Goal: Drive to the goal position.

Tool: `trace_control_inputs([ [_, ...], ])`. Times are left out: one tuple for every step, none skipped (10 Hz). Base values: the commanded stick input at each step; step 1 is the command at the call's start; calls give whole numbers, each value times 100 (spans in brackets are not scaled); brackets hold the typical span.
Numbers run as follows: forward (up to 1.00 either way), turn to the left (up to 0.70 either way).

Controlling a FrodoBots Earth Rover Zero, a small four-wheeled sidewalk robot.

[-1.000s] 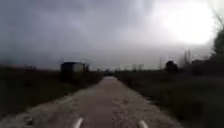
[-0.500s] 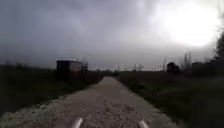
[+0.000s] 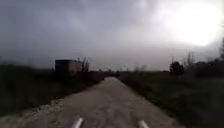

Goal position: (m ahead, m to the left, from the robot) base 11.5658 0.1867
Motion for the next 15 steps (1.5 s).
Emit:
trace_control_inputs([
  [70,0],
  [70,0],
  [70,0],
  [70,0],
  [70,-17],
  [70,-35],
  [70,-12],
  [70,0],
  [70,0],
  [70,0],
  [70,0],
  [70,0],
  [70,0],
  [70,-6],
  [70,-15],
])
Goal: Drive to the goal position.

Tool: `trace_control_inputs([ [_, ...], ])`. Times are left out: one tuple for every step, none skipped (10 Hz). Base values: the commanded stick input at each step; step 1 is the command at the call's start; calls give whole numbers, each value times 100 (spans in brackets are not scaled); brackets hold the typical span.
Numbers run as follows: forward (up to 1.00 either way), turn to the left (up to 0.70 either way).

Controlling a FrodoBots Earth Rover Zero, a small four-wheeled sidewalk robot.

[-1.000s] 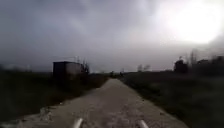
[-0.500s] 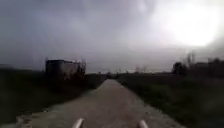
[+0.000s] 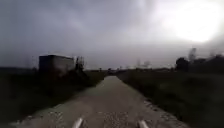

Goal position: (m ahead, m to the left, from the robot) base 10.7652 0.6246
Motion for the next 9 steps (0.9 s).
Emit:
trace_control_inputs([
  [70,-25],
  [70,-17],
  [70,0],
  [70,0],
  [70,0],
  [70,0],
  [70,0],
  [70,0],
  [70,0],
])
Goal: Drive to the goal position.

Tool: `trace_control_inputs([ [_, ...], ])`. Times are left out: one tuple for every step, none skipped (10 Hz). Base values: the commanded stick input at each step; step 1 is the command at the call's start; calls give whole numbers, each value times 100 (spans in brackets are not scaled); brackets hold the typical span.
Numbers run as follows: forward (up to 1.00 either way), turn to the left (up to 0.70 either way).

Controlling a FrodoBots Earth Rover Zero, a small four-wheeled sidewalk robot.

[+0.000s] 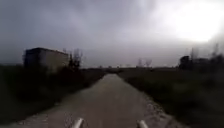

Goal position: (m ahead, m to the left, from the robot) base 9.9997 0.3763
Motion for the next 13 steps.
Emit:
trace_control_inputs([
  [70,0],
  [70,0],
  [70,0],
  [70,0],
  [70,0],
  [70,0],
  [70,0],
  [70,-4],
  [70,-33],
  [70,-18],
  [70,-7],
  [70,0],
  [70,0],
])
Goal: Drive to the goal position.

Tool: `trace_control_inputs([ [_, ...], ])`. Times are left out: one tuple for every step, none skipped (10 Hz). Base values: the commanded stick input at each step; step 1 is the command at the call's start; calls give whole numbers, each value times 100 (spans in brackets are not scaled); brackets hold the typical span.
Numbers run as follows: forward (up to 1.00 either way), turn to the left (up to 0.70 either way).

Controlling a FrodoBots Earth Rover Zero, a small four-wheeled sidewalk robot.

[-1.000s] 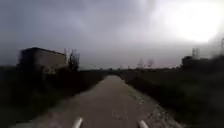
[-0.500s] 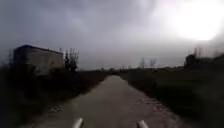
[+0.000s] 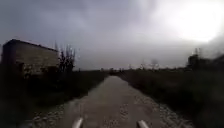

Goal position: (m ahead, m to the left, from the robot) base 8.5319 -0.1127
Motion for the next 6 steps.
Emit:
trace_control_inputs([
  [70,0],
  [70,0],
  [70,0],
  [70,0],
  [70,0],
  [70,0],
])
